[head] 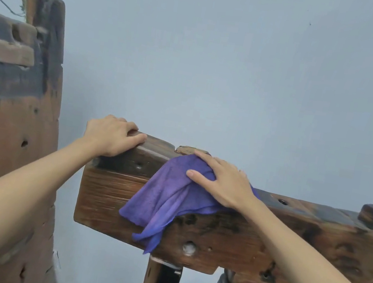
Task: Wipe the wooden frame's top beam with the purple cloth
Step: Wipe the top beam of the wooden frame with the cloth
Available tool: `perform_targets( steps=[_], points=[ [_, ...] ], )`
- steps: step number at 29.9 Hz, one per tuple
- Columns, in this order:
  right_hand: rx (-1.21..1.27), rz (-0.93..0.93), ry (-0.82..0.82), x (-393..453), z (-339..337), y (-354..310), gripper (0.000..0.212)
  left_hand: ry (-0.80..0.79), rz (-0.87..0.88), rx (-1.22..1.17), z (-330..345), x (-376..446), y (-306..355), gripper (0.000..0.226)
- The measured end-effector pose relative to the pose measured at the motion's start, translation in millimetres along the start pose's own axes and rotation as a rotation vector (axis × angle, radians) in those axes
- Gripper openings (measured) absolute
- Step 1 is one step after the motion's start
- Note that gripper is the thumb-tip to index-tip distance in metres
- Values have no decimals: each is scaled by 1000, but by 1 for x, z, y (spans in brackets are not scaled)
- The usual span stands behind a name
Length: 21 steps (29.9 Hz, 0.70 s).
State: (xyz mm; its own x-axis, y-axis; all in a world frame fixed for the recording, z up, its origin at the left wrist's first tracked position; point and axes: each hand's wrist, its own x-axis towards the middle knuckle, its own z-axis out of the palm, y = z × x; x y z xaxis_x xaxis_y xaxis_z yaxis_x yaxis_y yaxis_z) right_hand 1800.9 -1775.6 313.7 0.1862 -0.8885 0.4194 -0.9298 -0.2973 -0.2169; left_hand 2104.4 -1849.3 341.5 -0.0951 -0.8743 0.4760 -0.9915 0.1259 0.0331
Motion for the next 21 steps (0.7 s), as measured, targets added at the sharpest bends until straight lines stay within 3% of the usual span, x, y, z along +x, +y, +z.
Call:
perform_targets(
  steps=[5,8,12,14,17,21],
  points=[
    [-45,57,178,-29,17,50,82,23,6,14,2,2,1,75],
    [41,242,266,-44,39,38,63,21,-15,32,3,3,4,72],
    [73,324,515,-11,65,-23,43,20,-31,40,3,2,5,69],
    [15,270,630,3,72,-37,42,20,-28,40,3,3,6,68],
    [-157,-21,709,-8,85,-29,54,10,-33,26,-5,0,1,61],
    [-390,-248,684,-50,104,49,62,-53,-103,68,-3,4,21,70]
  ],
)
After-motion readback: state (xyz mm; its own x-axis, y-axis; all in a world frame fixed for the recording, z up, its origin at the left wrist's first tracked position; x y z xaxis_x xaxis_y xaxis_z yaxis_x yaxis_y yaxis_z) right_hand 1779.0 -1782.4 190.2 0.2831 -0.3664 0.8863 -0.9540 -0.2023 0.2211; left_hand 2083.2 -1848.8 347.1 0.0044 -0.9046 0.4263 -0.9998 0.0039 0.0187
